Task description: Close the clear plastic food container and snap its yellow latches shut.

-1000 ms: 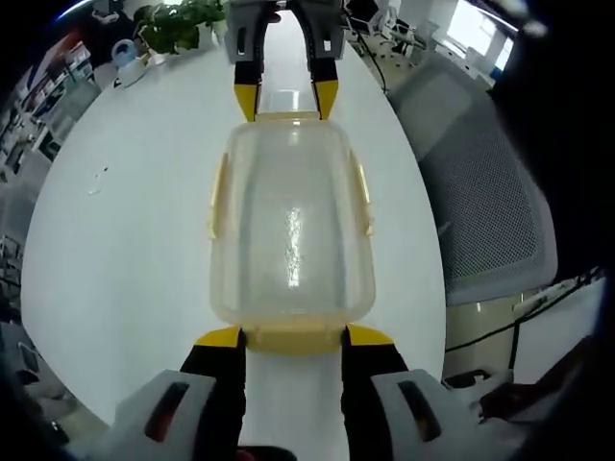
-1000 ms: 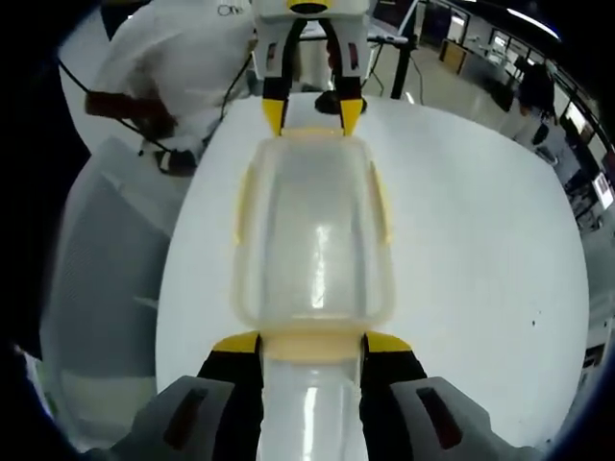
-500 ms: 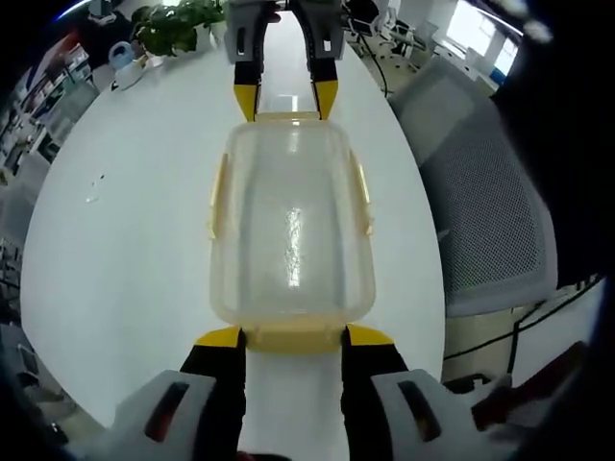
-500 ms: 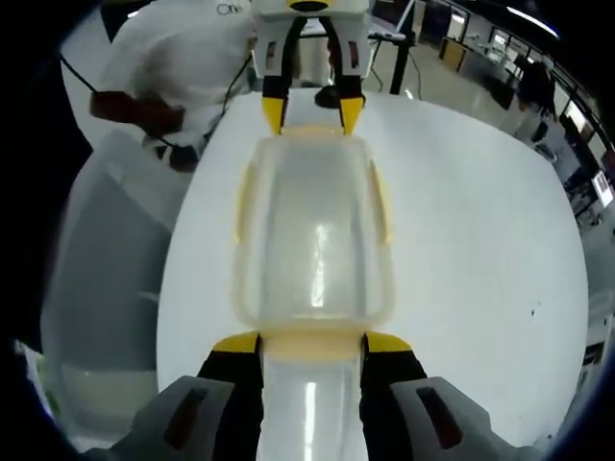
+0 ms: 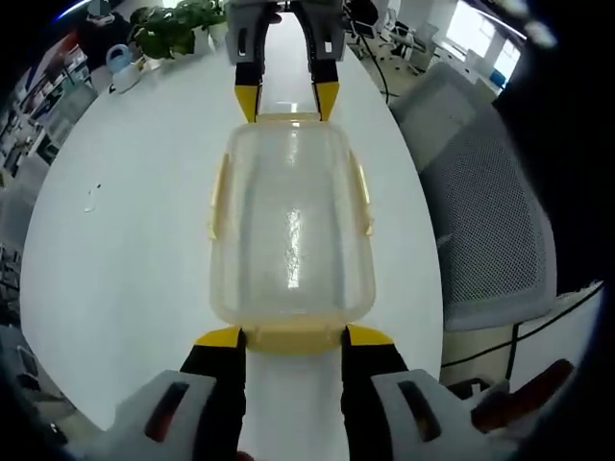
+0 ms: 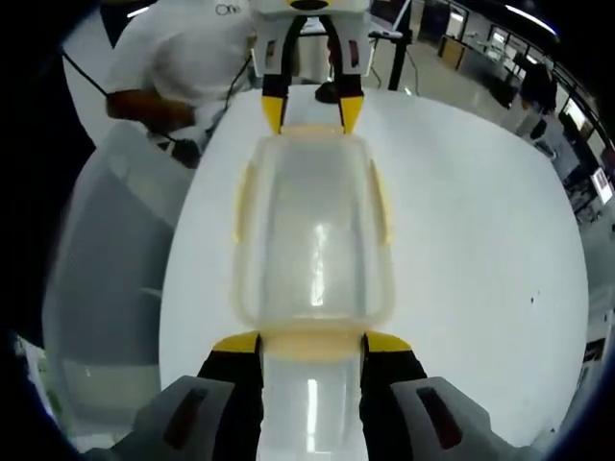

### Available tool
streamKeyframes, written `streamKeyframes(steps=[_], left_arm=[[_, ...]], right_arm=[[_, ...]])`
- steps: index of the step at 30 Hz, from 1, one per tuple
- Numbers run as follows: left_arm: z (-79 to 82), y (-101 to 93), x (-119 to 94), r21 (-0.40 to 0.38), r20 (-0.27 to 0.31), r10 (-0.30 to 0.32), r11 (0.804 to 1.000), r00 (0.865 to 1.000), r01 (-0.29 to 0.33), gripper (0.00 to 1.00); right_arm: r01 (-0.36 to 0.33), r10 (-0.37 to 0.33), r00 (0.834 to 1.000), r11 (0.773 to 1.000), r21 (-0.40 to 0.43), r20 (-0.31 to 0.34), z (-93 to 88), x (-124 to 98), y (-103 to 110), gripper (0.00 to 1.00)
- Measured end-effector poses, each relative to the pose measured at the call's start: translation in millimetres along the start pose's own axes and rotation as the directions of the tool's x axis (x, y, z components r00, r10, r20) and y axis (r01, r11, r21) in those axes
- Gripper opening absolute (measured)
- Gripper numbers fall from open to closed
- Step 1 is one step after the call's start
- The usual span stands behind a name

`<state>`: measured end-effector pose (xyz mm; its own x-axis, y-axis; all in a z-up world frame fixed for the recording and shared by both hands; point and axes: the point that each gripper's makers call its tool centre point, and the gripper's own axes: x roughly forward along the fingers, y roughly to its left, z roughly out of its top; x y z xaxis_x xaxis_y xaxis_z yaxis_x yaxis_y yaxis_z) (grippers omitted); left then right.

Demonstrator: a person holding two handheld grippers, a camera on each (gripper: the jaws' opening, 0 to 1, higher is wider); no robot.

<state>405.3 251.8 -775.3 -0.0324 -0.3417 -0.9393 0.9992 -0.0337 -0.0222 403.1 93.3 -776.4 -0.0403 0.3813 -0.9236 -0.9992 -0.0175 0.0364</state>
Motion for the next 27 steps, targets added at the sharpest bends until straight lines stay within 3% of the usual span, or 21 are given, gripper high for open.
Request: streamKeyframes(steps=[27], left_arm=[[48.0,-1.4,11.9,0.01,-0.005,-0.005,1.0,1.0,0.005,0.37]], right_arm=[[0.004,-0.004,1.0,1.0,0.019,-0.011,-44.4,-21.9,6.7,0.37]])
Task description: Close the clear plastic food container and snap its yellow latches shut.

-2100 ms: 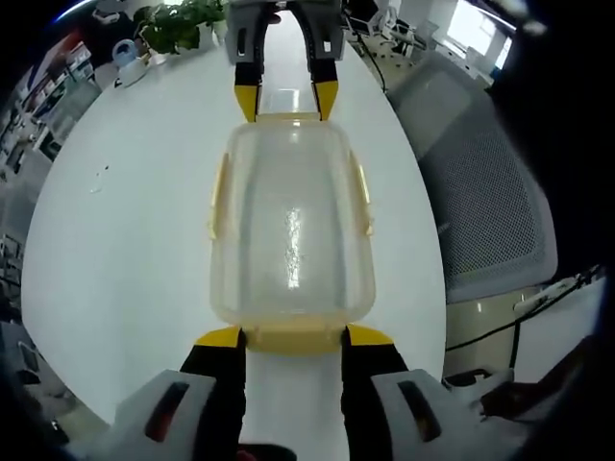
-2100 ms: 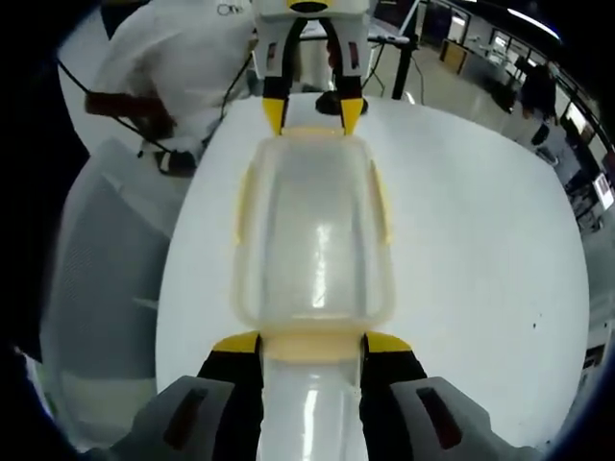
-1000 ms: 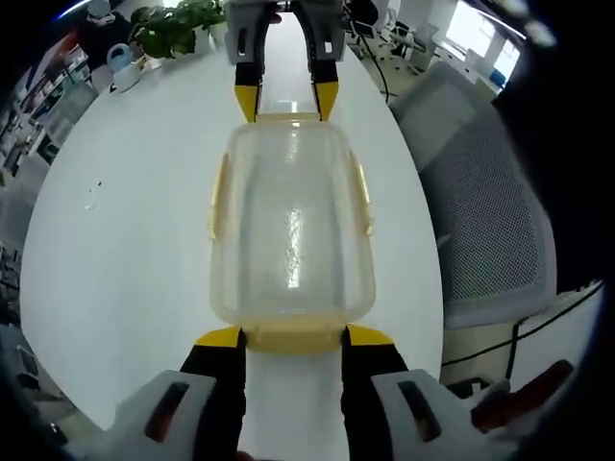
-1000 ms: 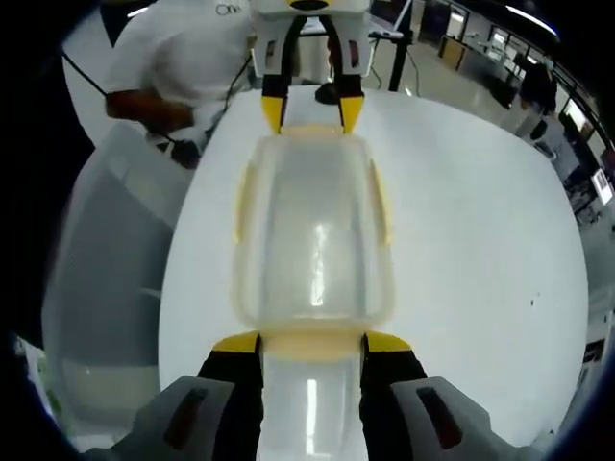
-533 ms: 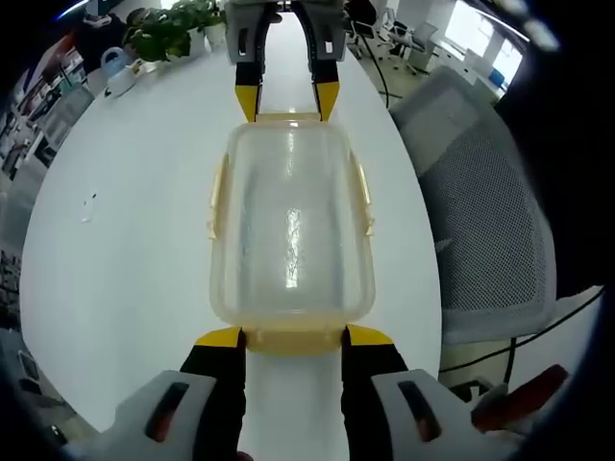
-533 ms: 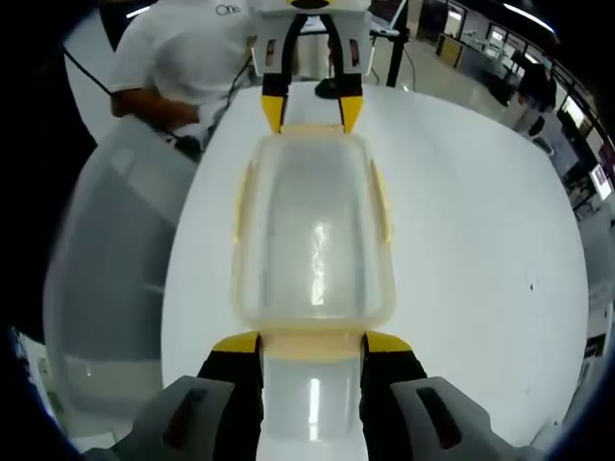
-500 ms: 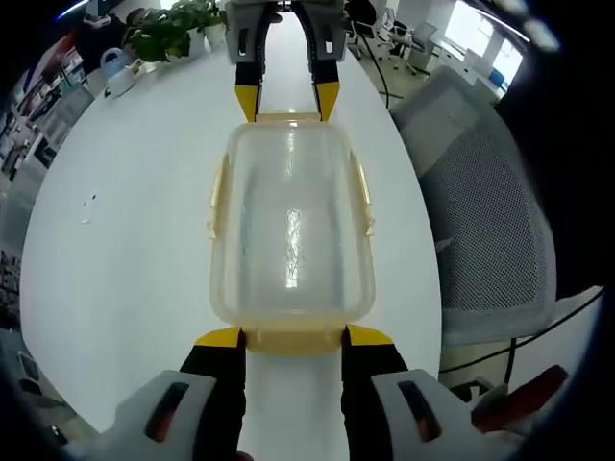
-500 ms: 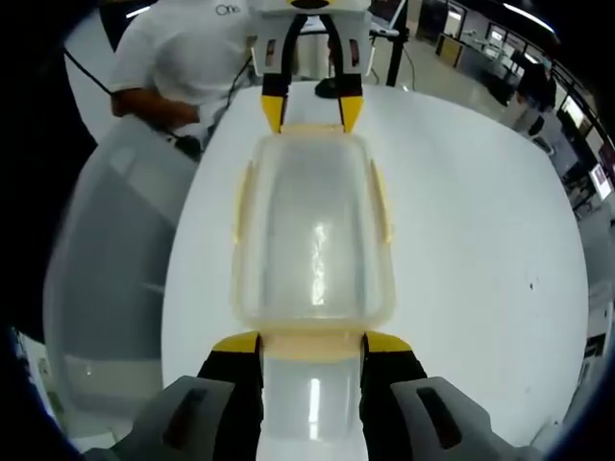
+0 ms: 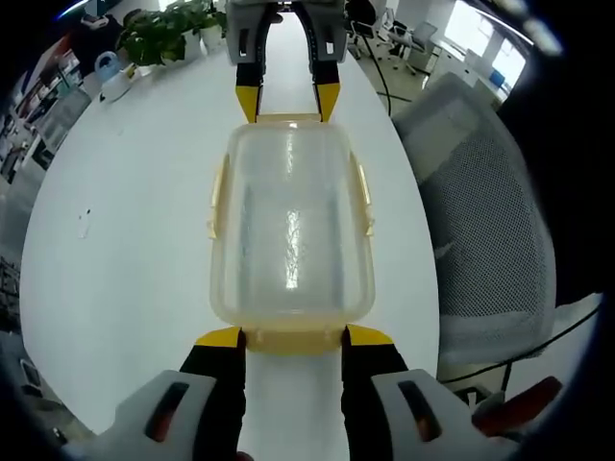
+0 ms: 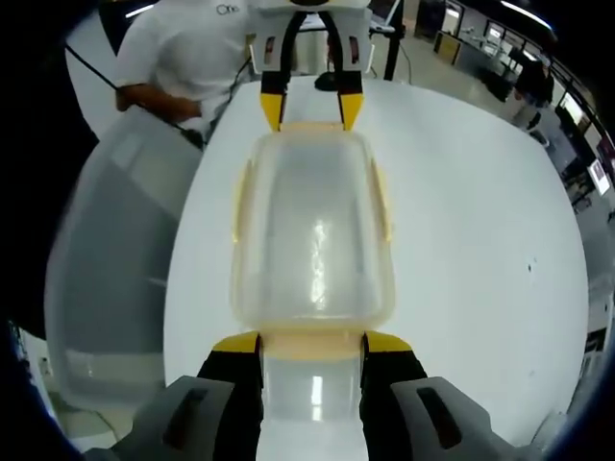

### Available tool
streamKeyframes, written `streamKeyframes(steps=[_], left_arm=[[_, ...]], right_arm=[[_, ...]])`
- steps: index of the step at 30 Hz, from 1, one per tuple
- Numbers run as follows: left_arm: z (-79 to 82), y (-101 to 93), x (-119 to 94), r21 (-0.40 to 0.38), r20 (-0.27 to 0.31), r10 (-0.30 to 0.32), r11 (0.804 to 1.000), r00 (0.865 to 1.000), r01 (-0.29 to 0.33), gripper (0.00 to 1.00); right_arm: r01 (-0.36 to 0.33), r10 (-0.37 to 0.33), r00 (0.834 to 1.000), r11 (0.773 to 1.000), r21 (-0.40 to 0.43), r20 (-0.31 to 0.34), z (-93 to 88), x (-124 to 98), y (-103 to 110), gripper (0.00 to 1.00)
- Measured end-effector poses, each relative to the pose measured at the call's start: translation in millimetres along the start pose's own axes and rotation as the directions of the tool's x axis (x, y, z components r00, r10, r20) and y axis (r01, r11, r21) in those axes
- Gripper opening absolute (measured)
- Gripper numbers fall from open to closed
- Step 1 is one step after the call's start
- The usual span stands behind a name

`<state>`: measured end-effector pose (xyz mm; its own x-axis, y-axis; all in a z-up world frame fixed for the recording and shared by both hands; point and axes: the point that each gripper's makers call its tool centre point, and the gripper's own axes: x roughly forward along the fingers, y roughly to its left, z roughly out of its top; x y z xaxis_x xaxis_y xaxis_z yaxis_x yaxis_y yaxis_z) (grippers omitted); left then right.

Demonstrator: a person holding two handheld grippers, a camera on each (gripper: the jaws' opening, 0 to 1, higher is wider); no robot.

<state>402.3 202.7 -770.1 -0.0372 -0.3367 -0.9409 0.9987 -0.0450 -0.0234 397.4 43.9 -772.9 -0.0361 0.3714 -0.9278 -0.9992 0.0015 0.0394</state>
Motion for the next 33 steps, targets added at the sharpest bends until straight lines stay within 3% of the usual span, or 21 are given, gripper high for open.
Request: streamKeyframes(steps=[11,33], left_arm=[[15.5,-1.6,8.8,-0.004,-0.004,-0.012,1.0,1.0,0.012,0.37],[61.1,4.1,29.9,0.005,-0.004,-0.022,1.0,1.0,0.022,0.37]], right_arm=[[-0.008,0.008,1.0,1.0,0.009,-0.002,-19.0,-2.3,3.1,0.37],[-0.002,0.003,1.0,0.999,0.032,-0.011,-66.6,-16.9,1.3,0.37]])
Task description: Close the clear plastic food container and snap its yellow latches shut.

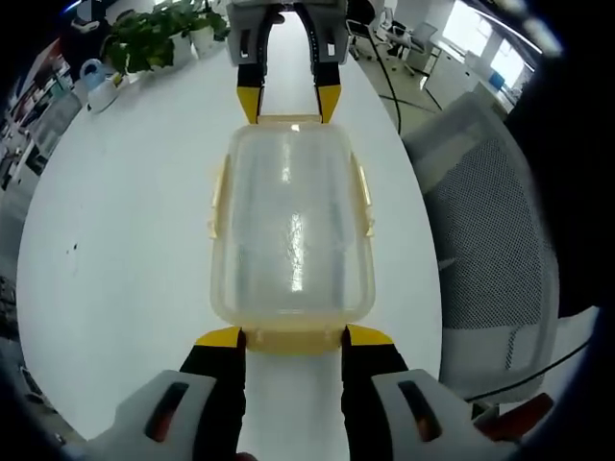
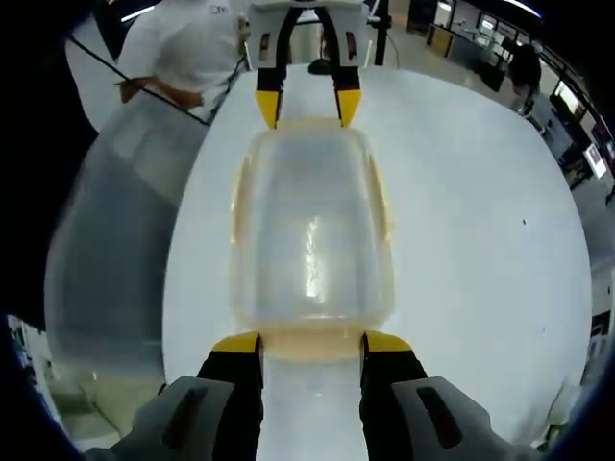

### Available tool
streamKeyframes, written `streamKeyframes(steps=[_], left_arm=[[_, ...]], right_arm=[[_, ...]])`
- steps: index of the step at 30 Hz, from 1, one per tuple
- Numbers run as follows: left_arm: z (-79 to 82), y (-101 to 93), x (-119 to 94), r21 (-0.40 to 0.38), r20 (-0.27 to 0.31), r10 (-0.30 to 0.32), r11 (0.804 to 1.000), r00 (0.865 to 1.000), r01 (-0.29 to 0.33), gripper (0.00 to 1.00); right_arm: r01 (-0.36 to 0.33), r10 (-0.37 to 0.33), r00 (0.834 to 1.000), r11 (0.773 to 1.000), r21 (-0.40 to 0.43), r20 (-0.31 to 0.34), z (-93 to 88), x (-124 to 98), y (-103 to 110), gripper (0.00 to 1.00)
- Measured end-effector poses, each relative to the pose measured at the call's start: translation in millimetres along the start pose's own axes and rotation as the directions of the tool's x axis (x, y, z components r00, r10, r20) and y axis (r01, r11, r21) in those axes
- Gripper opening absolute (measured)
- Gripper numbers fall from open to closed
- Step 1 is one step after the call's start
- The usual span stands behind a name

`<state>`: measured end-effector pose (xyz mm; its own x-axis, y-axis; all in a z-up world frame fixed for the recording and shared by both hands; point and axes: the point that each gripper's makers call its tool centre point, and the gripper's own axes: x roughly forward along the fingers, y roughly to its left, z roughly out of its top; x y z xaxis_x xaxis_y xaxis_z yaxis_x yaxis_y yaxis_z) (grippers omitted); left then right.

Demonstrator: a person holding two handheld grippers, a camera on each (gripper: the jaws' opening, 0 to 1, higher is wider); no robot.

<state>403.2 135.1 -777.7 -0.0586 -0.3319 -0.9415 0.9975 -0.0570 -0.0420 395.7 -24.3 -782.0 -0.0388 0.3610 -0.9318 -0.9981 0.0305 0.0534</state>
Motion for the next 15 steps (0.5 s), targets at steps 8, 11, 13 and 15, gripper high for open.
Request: streamKeyframes(steps=[8,11,13,15], left_arm=[[11.5,2.5,5.9,0.005,0.0,0.004,1.0,1.0,-0.004,0.37],[14.3,2.3,7.2,0.002,-0.002,0.001,1.0,1.0,-0.001,0.37],[16.4,1.6,8.0,0.0,-0.003,-0.001,1.0,1.0,0.001,0.37],[19.1,0.4,9.6,-0.002,-0.004,-0.003,1.0,1.0,0.003,0.37]], right_arm=[[-0.001,0.001,1.0,1.0,0.002,-0.007,-12.5,-2.1,-1.8,0.37],[-0.003,0.003,1.0,1.0,0.003,-0.006,-15.8,-2.6,-1.3,0.37],[-0.004,0.004,1.0,1.0,0.003,-0.006,-18.6,-3.0,-0.6,0.37],[-0.006,0.006,1.0,1.0,0.003,-0.007,-21.9,-3.0,0.2,0.37]])
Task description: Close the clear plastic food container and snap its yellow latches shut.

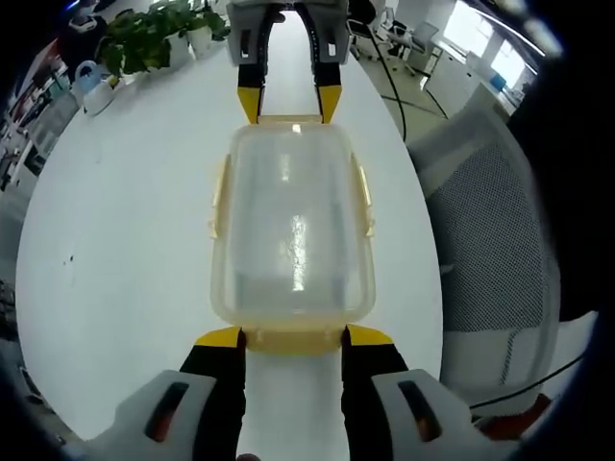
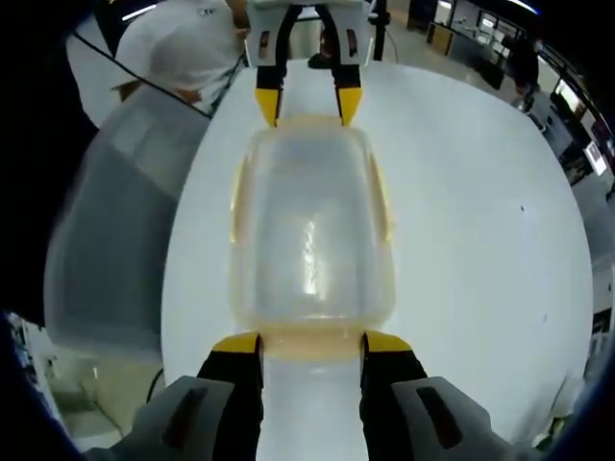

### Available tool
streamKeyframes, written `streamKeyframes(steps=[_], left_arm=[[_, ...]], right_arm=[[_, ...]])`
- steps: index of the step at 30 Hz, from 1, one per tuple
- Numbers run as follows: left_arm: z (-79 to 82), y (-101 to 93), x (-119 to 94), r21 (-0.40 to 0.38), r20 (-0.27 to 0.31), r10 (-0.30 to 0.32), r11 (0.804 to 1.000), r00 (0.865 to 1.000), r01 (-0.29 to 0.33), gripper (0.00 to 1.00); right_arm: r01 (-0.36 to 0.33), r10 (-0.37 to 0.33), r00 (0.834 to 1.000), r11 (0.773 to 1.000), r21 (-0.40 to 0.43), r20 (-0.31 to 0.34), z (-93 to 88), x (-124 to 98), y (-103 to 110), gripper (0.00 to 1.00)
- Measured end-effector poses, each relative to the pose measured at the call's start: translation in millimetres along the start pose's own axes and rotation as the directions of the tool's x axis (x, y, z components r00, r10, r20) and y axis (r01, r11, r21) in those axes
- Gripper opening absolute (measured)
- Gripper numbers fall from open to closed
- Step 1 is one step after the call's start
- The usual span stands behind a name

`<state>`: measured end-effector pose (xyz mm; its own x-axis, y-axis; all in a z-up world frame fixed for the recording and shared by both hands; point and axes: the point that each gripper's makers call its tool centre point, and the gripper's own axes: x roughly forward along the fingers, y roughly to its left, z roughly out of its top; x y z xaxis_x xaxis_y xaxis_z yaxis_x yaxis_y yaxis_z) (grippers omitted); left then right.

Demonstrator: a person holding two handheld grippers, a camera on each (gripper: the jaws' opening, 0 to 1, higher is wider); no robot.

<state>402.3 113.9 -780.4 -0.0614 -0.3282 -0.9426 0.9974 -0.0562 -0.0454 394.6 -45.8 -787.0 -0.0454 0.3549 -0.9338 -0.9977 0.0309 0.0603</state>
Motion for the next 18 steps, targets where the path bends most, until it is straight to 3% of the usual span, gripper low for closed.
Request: streamKeyframes(steps=[18], left_arm=[[23.8,-3.5,9.4,-0.016,-0.002,-0.002,1.0,1.0,0.002,0.37]], right_arm=[[-0.008,0.008,1.0,1.0,-0.009,-0.018,-24.9,-5.2,0.8,0.37]])
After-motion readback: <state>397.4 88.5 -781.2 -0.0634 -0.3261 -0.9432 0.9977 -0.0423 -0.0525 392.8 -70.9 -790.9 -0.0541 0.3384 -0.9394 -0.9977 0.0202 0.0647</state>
